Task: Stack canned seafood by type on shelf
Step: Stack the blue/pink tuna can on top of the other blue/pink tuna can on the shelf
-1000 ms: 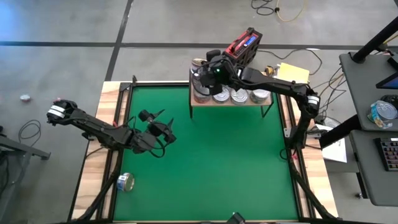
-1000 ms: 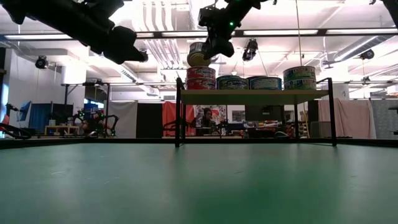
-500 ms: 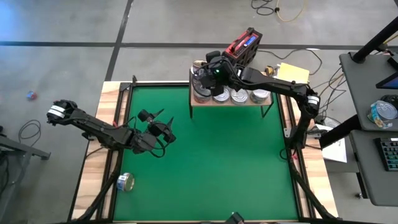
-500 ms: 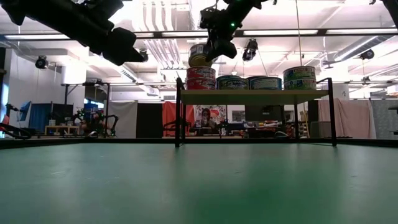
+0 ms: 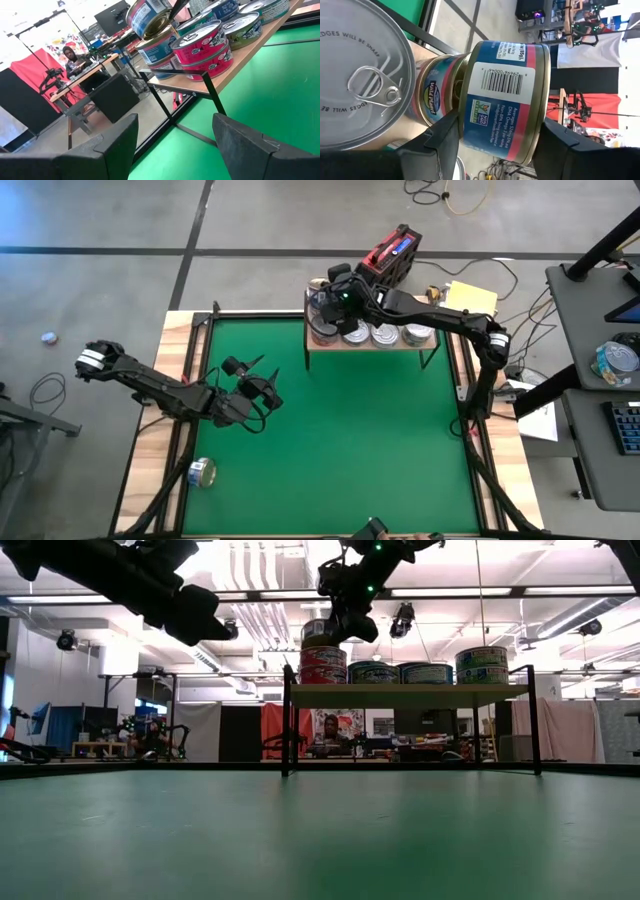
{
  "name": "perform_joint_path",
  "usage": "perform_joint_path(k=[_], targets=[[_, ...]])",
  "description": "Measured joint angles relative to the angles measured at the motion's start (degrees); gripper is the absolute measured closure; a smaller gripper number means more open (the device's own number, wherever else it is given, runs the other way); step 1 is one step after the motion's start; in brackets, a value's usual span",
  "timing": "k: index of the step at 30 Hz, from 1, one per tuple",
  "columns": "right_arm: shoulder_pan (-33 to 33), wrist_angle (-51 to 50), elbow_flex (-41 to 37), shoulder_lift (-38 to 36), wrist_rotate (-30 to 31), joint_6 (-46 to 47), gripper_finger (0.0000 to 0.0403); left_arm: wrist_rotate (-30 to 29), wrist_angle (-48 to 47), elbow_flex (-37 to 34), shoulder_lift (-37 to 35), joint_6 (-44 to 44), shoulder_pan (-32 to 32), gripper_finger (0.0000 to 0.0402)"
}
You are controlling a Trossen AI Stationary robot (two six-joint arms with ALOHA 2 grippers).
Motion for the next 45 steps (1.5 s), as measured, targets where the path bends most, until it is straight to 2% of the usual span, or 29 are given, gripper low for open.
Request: perform_joint_path(k=[27,45], targets=[[-0.32,0.75,0.0,0.07,0.0,-2.23,0.0207,0.04,-0.24,0.0,0.0,-0.01,0.0,0.0162],[-0.3,0.87,0.0,0.07,0.13,-1.71,0.0171,0.07,-0.42,0.0,0.0,-0.02,0.0,0.0162]])
